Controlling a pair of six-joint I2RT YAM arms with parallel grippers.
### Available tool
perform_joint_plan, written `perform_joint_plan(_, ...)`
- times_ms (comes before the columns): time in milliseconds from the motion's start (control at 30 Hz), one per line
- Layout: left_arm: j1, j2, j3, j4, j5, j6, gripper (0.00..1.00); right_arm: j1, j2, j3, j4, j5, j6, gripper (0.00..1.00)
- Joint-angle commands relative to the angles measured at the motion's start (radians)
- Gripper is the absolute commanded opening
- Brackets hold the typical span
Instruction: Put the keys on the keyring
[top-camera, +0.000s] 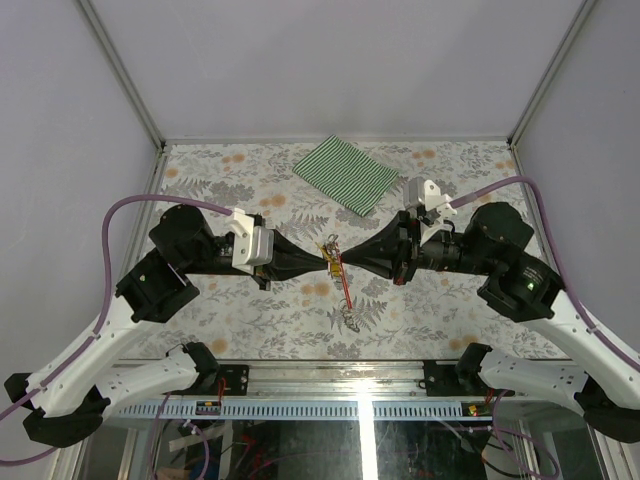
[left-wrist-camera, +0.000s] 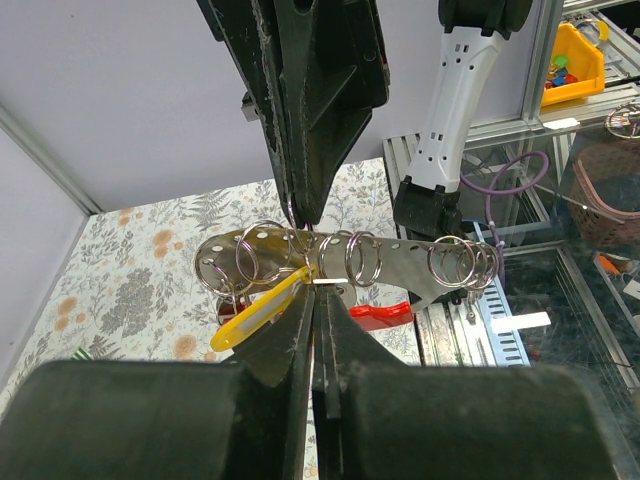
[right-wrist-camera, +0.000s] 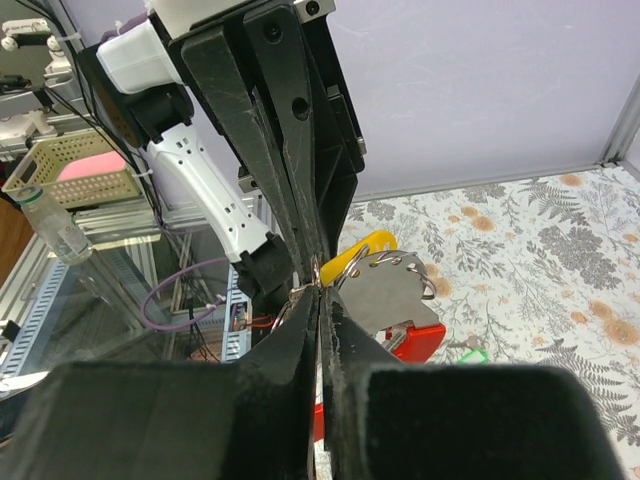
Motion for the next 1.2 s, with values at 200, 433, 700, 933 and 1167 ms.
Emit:
perform_joint_plan(200,0.004,-0.002,0.007,0.012,-0.005,0.006,0.00,0.003,-0.077,-0.098,0.350,0.035,0.141,0.00)
perform_joint_plan(433,0.005,-0.009,-0.014,0.079,-0.024,-0.032,0.11,0.002,-0.095,-0.188,0.485,0.055,0.220,0.00)
perform_joint_plan(700,0.004,-0.024,-0.038,0.192,-0.054,-0.102,0.28,0.003,-0.136,-0.316,0.672,0.113,0.255,0.00)
perform_joint_plan(933,0.004,-0.078,-0.095,0.331,-0.148,-0.190,0.39,0.003,-0.145,-0.340,0.651,0.052,0.133,0.00)
perform_joint_plan(1167,0.005,-0.105,-0.162,0.448,-0.142,-0.281,0.43,0.002,-0.149,-0.382,0.756,0.013,0.044,0.00)
